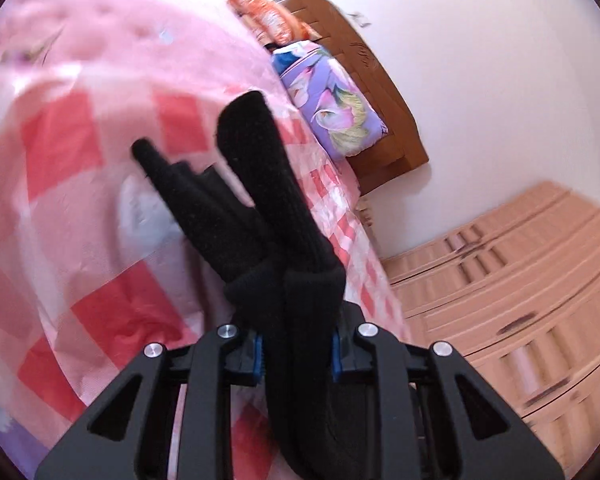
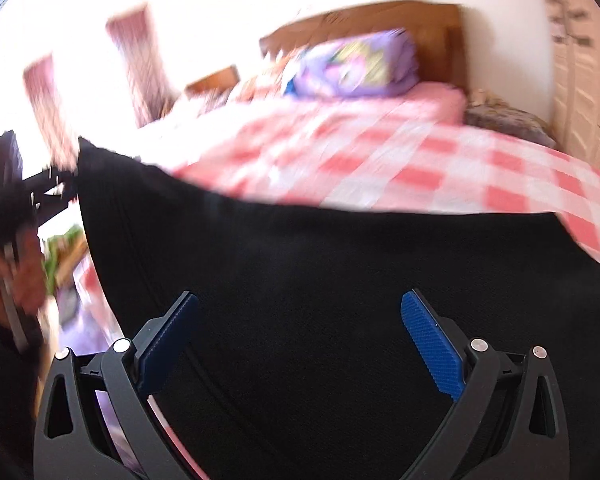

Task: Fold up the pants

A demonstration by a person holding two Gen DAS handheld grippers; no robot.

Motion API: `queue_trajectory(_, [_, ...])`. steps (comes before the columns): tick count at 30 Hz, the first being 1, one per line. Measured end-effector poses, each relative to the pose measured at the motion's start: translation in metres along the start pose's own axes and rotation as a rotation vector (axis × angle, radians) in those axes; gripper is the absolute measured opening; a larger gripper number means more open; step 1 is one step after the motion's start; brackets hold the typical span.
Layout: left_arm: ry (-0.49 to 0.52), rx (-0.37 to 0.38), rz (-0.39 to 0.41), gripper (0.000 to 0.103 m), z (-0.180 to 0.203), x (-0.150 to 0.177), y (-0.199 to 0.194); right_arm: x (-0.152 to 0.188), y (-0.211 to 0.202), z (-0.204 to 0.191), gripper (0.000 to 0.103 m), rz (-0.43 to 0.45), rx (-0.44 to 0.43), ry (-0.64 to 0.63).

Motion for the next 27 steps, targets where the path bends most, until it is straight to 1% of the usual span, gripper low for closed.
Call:
queue_trajectory(1, [0.165, -0.028, 0.028, 0.023, 0.035, 0.003, -0.006, -0.008, -0.012, 0.013, 0.098, 0.032, 0.028, 0.025])
queue_trajectory(3, [0.428, -0.036, 0.068, 0.023, 0.094, 0.019, -0.017, -0.026, -0.047, 0.047, 0.098, 0.113, 0.097, 0.088])
queue_trajectory(4, [0.589, -0.04, 0.088, 0.023, 0.129, 0.038, -0.021, -0.034, -0.065, 0.065, 0.098, 0.152, 0.127, 0.128])
queue_trajectory(5, [0.711, -0.035, 0.1, 0.023, 0.154, 0.058, -0.024, -0.04, -0.083, 0.082, 0.098, 0.187, 0.157, 0.165])
queue_trajectory(6, [0.828, -0.014, 0.107, 0.023, 0.179, 0.082, -0.026, -0.045, -0.104, 0.101, 0.098, 0.223, 0.195, 0.204])
queue_trajectory(7, [0.941, 0.031, 0.103, 0.023, 0.202, 0.113, -0.029, -0.046, -0.117, 0.114, 0.098, 0.244, 0.221, 0.227])
queue_trajectory(8, [1.029, 0.061, 0.095, 0.023, 0.218, 0.143, -0.031, -0.046, -0.133, 0.131, 0.098, 0.262, 0.257, 0.255])
queue_trajectory(9, [1.109, 0.094, 0.088, 0.022, 0.232, 0.171, -0.032, -0.045, -0.143, 0.144, 0.098, 0.268, 0.286, 0.274])
queue_trajectory(10, [1.19, 0.165, 0.063, 0.022, 0.247, 0.21, -0.035, -0.042, -0.154, 0.157, 0.098, 0.274, 0.317, 0.292])
queue_trajectory(11, [1.259, 0.214, 0.029, 0.022, 0.255, 0.242, -0.034, -0.038, -0.165, 0.168, 0.098, 0.28, 0.342, 0.31])
queue_trajectory(12, [1.346, 0.245, -0.01, 0.023, 0.259, 0.275, -0.029, -0.033, -0.173, 0.178, 0.098, 0.28, 0.359, 0.327])
queue_trajectory(13, [1.456, 0.274, -0.065, 0.025, 0.257, 0.315, -0.026, -0.028, -0.179, 0.185, 0.098, 0.28, 0.368, 0.342])
queue_trajectory(14, [1.535, 0.3, -0.119, 0.025, 0.251, 0.343, -0.018, -0.021, -0.183, 0.189, 0.098, 0.27, 0.374, 0.353])
queue_trajectory(15, [1.597, 0.321, -0.168, 0.025, 0.242, 0.364, -0.013, -0.014, -0.187, 0.191, 0.098, 0.261, 0.374, 0.356])
queue_trajectory(16, [1.648, 0.347, -0.207, 0.025, 0.234, 0.383, -0.017, -0.007, -0.185, 0.189, 0.098, 0.243, 0.365, 0.357])
queue_trajectory(17, [1.674, 0.363, -0.205, 0.023, 0.23, 0.387, -0.017, -0.002, -0.18, 0.186, 0.098, 0.223, 0.345, 0.355])
queue_trajectory(18, [1.689, 0.36, -0.17, 0.031, 0.228, 0.384, -0.022, 0.003, -0.171, 0.178, 0.099, 0.196, 0.309, 0.355])
queue_trajectory(19, [1.66, 0.356, -0.17, 0.037, 0.227, 0.375, -0.022, 0.007, -0.16, 0.17, 0.099, 0.166, 0.263, 0.36])
queue_trajectory(20, [1.607, 0.349, -0.182, 0.053, 0.226, 0.363, -0.023, 0.01, -0.147, 0.153, 0.099, 0.132, 0.215, 0.363])
queue_trajectory(21, [1.528, 0.336, -0.19, 0.06, 0.225, 0.348, -0.023, 0.013, -0.131, 0.139, 0.099, 0.088, 0.164, 0.362])
queue_trajectory(22, [1.416, 0.307, -0.182, 0.06, 0.218, 0.318, -0.026, 0.016, -0.113, 0.121, 0.099, 0.031, 0.117, 0.336])
queue_trajectory(23, [1.316, 0.28, -0.173, 0.06, 0.213, 0.295, -0.027, 0.019, -0.095, 0.101, 0.099, -0.024, 0.083, 0.284])
queue_trajectory(25, [1.083, 0.213, -0.145, 0.066, 0.189, 0.242, -0.032, 0.024, -0.055, 0.057, 0.098, -0.134, 0.023, 0.122])
queue_trajectory(26, [0.989, 0.177, -0.136, 0.071, 0.174, 0.217, -0.029, 0.025, -0.036, 0.037, 0.098, -0.169, -0.011, 0.055])
queue_trajectory(27, [0.912, 0.14, -0.143, 0.071, 0.159, 0.196, -0.024, 0.026, -0.018, 0.02, 0.098, -0.197, -0.046, 0.014])
Point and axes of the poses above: each gripper's, at about its wrist camera, not at the fingertips, and y roughly the way its jaws point, z to its right, x to its underside, the point moved 8 cm from there along y, roughly the way its jaws point, and after that the axes turned 14 degrees about z, right-handed, at the moved point
